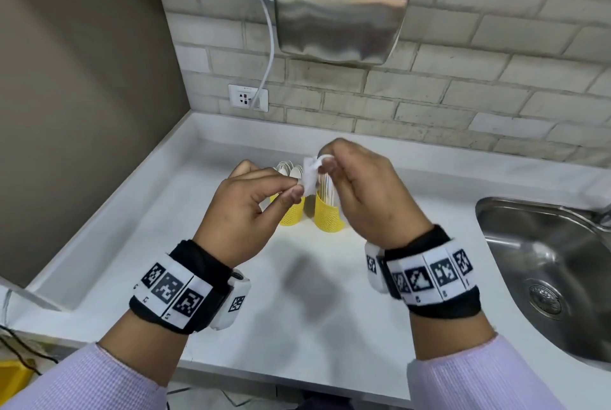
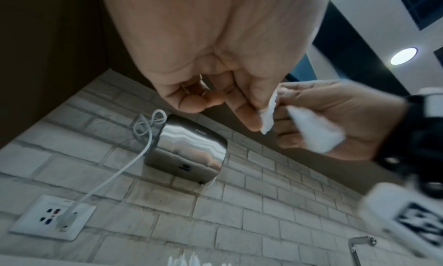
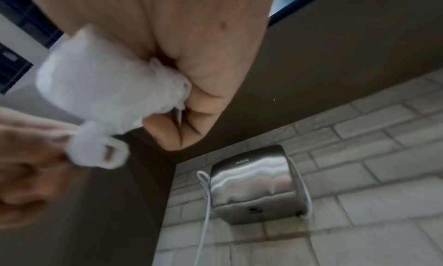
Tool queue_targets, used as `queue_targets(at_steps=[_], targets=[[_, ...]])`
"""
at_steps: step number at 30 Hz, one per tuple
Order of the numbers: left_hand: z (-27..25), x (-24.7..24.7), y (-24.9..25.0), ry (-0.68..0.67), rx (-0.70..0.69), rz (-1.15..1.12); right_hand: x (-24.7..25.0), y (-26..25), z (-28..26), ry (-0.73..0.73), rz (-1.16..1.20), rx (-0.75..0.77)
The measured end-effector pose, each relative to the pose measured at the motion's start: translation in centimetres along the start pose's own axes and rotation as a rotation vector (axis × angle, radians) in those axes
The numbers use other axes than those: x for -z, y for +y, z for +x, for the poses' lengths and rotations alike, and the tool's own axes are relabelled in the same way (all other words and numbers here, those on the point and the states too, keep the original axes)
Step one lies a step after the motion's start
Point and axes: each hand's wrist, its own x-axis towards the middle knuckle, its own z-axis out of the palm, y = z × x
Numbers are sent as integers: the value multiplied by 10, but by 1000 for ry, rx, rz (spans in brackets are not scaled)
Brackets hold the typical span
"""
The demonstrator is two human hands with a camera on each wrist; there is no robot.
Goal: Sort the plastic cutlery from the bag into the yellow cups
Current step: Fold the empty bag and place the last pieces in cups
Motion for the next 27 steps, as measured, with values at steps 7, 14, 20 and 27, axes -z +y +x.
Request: queue_targets(at_steps=[7, 14, 20, 27], targets=[[2, 5, 23, 15, 1, -176, -23, 25, 24, -100, 191, -82], [0, 5, 7, 136, 71, -187, -80, 18, -8, -149, 239, -249], [-5, -6, -2, 212, 236, -311, -102, 11, -40, -106, 236, -243], [3, -10, -8, 288, 280, -338, -84, -8, -51, -160, 137, -267]])
